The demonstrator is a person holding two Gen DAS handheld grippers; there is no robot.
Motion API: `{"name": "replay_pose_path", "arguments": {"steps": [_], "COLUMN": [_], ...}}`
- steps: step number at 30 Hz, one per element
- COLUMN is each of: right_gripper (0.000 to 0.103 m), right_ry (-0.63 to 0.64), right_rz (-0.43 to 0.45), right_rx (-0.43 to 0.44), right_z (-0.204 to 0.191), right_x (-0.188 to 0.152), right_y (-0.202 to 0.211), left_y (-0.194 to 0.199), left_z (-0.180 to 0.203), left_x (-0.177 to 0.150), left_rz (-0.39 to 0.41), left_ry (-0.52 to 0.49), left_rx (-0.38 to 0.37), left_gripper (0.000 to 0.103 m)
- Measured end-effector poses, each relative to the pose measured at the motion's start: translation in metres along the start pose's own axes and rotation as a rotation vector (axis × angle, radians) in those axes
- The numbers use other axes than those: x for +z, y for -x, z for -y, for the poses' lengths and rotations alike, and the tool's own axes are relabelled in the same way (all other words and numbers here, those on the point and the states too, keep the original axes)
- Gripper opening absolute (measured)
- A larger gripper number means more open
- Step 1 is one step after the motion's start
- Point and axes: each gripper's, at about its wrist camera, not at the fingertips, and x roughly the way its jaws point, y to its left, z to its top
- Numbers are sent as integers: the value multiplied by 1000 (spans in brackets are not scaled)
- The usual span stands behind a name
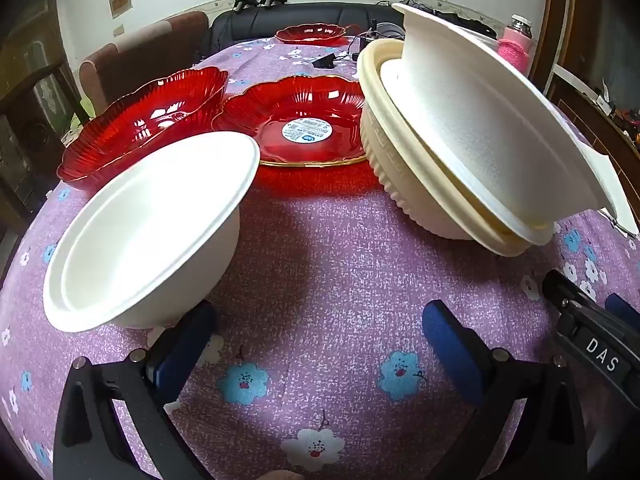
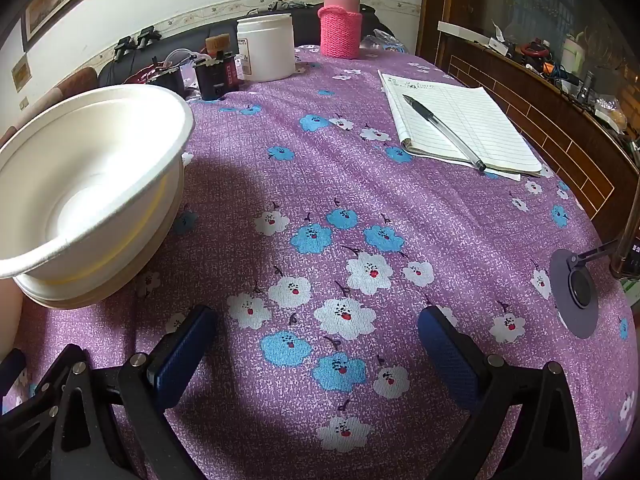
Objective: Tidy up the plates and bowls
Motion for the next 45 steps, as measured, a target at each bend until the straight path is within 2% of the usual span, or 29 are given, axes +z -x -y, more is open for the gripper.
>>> {"name": "replay_pose_path", "arguments": {"steps": [7, 45], "right_gripper": [102, 102], "right_ry": [1, 1], "right_rz": [1, 2], "right_rx": [-2, -1], "right_z": [0, -1], "right_x": [0, -1], "right_y": [0, 0], "left_y": [-1, 5], "left_z": [2, 3], "left_x": [-1, -5], "left_rz": [-10, -10], "left_ry": [27, 31], "left_rx": [24, 15], "left_gripper": [103, 103]}}
